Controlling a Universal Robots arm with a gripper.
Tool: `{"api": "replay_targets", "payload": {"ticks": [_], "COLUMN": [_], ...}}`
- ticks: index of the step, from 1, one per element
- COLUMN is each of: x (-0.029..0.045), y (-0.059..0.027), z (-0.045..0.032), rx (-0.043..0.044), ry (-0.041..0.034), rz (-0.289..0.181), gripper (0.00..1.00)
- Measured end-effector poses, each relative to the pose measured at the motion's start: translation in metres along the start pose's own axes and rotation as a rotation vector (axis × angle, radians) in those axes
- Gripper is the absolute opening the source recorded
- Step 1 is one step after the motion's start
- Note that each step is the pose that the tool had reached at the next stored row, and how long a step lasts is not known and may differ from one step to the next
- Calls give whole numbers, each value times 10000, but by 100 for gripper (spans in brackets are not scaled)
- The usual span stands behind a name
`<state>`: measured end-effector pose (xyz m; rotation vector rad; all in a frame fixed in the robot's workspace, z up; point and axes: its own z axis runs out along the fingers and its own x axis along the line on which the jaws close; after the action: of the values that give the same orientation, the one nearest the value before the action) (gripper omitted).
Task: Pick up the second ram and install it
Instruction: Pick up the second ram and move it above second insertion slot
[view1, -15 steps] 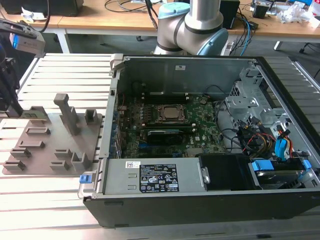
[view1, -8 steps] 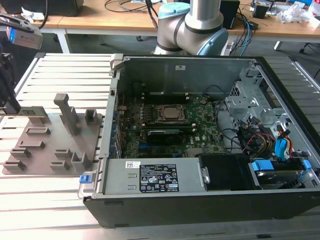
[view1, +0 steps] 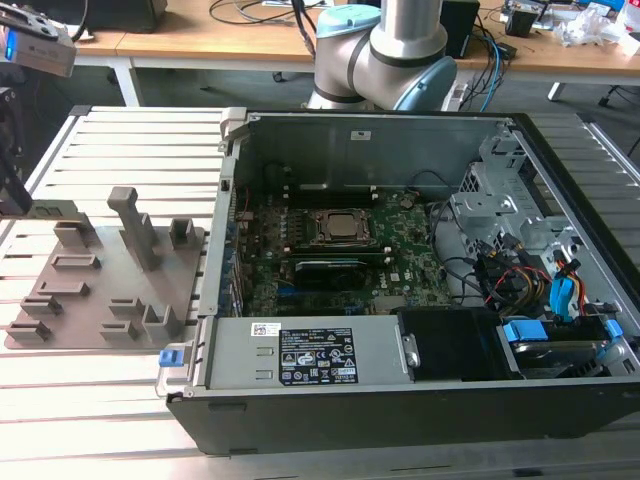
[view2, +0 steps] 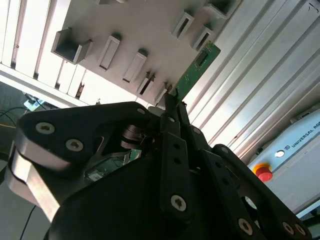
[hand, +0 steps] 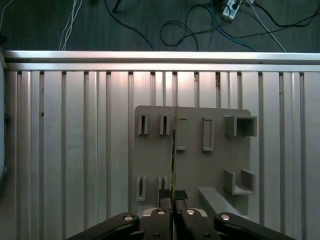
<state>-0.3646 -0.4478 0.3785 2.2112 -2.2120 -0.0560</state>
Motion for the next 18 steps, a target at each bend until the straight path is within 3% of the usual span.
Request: {"api": "replay_targets", "payload": {"ticks": [12, 18], "x": [-8, -9], "y": [13, 14], "z": [-358, -410], "rx": [0, 0], "ry": [0, 0], "rz": [0, 0], "gripper": [14, 14]}}
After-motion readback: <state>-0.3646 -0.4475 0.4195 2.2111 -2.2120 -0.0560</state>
